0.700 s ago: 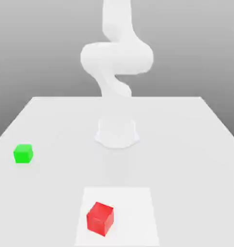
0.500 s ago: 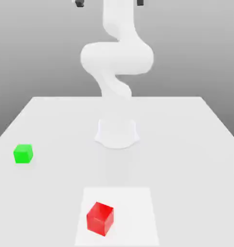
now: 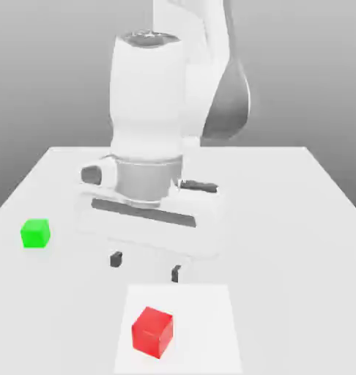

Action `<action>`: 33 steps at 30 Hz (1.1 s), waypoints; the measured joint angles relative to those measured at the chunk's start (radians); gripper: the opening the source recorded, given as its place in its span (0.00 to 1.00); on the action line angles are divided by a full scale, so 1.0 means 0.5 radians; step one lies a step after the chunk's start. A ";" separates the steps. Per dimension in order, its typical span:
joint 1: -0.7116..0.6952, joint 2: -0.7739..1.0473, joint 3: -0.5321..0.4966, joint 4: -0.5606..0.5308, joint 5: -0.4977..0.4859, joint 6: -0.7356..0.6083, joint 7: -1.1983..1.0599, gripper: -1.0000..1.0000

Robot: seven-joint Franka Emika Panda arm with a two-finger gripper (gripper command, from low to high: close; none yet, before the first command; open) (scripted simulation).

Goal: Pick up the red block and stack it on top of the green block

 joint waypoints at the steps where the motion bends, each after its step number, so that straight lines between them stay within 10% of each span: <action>1: -0.002 0.072 0.000 -0.022 0.017 0.033 0.014 0.50; 7: 0.013 0.505 -0.025 0.003 -0.002 0.367 0.062 0.50; 8: 0.018 0.547 -0.030 0.009 -0.006 0.402 0.065 0.00; 21: -0.046 0.175 -0.031 -0.060 0.021 0.101 -0.009 0.00; 33: -1.032 -0.271 -0.593 -0.385 -0.174 -0.011 -0.959 0.00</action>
